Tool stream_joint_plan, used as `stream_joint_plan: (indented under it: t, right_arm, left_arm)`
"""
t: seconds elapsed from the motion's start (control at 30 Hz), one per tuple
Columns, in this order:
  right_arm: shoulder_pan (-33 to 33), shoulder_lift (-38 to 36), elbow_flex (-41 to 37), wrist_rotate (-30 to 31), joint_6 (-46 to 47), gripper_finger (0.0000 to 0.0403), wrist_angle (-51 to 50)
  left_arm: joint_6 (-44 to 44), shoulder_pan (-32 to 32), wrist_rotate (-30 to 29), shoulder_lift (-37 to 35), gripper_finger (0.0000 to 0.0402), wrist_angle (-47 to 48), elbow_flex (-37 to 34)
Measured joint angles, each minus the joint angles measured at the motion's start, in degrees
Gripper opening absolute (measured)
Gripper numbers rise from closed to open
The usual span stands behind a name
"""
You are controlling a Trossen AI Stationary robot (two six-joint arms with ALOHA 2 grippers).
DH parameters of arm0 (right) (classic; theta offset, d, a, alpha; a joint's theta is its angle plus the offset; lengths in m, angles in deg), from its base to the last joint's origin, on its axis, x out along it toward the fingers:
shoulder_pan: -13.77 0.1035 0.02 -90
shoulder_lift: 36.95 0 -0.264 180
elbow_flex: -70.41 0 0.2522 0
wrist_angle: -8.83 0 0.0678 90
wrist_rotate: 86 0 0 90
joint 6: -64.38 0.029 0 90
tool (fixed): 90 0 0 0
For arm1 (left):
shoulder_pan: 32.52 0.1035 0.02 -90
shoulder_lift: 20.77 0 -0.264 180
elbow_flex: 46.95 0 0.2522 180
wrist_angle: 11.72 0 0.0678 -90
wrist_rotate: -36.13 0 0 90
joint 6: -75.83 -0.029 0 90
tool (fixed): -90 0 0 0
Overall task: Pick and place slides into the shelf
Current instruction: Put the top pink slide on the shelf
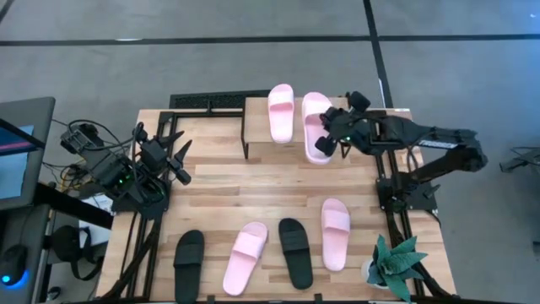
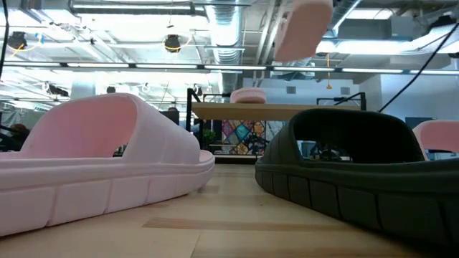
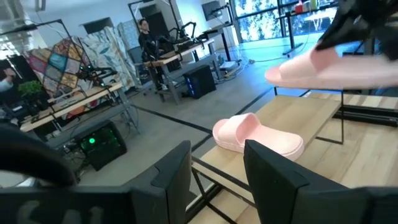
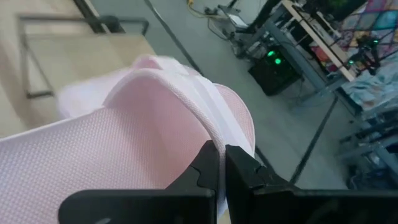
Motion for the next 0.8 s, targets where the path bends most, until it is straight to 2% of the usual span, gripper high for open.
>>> stream_joint_plan:
  t: [0.1, 0.3, 0.57, 0.8]
  right_arm:
    - [-2.3, -2.6, -6.8, -1.0, -2.5, 0.0, 6.9]
    - [-9.1, -5.8, -15.4, -9.5, -8.7, 0.0, 18.6]
    - [-17.1, -3.9, -17.1, -16.2, -14.8, 0.0, 23.9]
    - [-23.1, 0.1, -17.1, -20.7, -15.0, 0.0, 27.2]
  left_arm:
    - [0.9, 0.0, 0.0, 0.0, 0.0139, 0.0, 0.0]
    - [2.2, 0.0, 0.1, 0.0, 0.0139, 0.0, 0.0]
    - [3.6, 0.0, 0.2, 0.0, 0.0139, 0.0, 0.0]
    - [4.1, 0.0, 0.2, 0.0, 0.0139, -0.4, 0.0]
